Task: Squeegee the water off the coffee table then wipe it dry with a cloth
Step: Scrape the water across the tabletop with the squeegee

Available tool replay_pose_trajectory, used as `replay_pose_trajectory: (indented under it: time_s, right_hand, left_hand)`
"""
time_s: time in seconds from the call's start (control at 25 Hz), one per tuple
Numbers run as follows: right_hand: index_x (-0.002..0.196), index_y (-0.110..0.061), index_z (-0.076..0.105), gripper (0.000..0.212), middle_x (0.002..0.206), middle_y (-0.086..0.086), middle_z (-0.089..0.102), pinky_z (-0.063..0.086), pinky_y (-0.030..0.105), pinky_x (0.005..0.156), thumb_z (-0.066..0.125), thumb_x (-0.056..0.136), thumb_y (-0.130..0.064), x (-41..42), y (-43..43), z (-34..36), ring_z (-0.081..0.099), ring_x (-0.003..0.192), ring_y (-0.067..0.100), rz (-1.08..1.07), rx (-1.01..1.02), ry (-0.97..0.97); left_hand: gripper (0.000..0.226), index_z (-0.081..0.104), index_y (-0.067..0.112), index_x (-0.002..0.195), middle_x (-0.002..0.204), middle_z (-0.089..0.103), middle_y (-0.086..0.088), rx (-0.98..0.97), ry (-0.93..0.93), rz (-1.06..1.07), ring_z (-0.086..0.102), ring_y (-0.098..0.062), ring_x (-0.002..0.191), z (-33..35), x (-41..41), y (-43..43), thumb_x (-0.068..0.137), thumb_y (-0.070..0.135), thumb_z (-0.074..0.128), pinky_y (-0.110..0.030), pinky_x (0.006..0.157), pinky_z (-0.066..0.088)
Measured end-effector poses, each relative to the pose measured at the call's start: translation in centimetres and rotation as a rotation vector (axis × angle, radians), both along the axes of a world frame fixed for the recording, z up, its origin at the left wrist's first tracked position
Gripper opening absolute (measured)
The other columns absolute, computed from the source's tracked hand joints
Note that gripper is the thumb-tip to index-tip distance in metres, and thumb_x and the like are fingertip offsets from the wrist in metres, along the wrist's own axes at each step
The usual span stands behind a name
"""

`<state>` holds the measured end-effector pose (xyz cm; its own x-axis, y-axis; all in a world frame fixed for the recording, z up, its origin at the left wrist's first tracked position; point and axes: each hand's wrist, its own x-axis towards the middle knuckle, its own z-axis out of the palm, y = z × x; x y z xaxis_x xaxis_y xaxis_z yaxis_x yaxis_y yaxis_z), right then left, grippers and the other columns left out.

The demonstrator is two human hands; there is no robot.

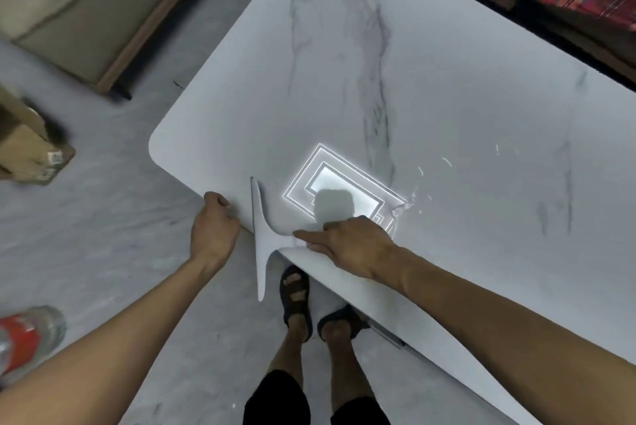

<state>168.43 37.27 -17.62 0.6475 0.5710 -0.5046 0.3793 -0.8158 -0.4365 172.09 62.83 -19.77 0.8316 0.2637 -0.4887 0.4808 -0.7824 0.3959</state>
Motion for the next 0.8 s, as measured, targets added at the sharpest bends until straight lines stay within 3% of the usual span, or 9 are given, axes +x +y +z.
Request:
replay_pose_trajectory:
  time_s: [0.12, 0.28, 0.48, 0.64, 0.8]
  right_hand:
    - [0.146, -0.047, 0.029, 0.043, 0.109, 0.004, 0.064, 0.036, 0.031, 0.07, 0.022, 0.104, -0.044, 4.6, 4.2, -2.0, 0.061, 0.098, 0.028, 0.014, -0.01, -0.048]
    - [0.143, -0.05, 0.034, 0.041, 0.11, 0.0, 0.067, 0.032, 0.03, 0.07, 0.025, 0.103, -0.048, 5.7, 3.1, -2.7, 0.061, 0.103, 0.025, -0.121, 0.0, -0.065]
    - [0.14, -0.056, 0.031, 0.039, 0.101, -0.008, 0.067, 0.048, 0.036, 0.069, 0.025, 0.103, -0.047, 0.2, -5.5, -0.7, 0.064, 0.089, 0.024, -0.351, -0.047, -0.021]
    - [0.139, -0.06, 0.029, 0.04, 0.093, -0.013, 0.065, 0.049, 0.035, 0.073, 0.024, 0.101, -0.051, -6.2, -13.4, 1.6, 0.062, 0.089, 0.021, -0.593, -0.195, 0.014]
    - [0.137, -0.061, 0.028, 0.04, 0.096, -0.016, 0.067, 0.05, 0.033, 0.074, 0.021, 0.098, -0.056, -10.5, -17.1, 3.8, 0.063, 0.093, 0.018, -0.728, -0.261, 0.019]
  left_hand:
    - [0.027, 0.035, 0.019, 0.099, 0.073, 0.051, -0.002, 0.012, 0.027, -0.009, 0.051, -0.024, 0.064, -0.8, 1.1, 1.6, 0.082, 0.003, 0.049, -0.031, 0.05, 0.035]
    - [0.02, 0.038, 0.02, 0.098, 0.081, 0.055, 0.0, -0.073, 0.122, -0.068, 0.055, -0.018, 0.07, -1.8, 1.7, 0.7, 0.085, 0.008, 0.049, -0.03, 0.05, 0.037]
    - [0.031, 0.041, 0.02, 0.096, 0.095, 0.051, -0.003, -0.187, 0.182, -0.291, 0.053, -0.02, 0.079, -2.6, 0.8, -2.4, 0.075, -0.003, 0.047, -0.026, 0.055, 0.035]
    - [0.029, 0.044, 0.013, 0.097, 0.116, 0.041, -0.009, -0.125, 0.232, -0.483, 0.05, -0.029, 0.102, -2.9, 0.5, -5.6, 0.073, -0.004, 0.049, -0.039, 0.081, 0.048]
    - [0.032, 0.041, 0.011, 0.107, 0.151, 0.018, -0.027, -0.025, 0.38, -0.547, 0.026, -0.042, 0.138, -3.3, 0.8, -6.8, 0.077, -0.001, 0.044, -0.049, 0.104, 0.04]
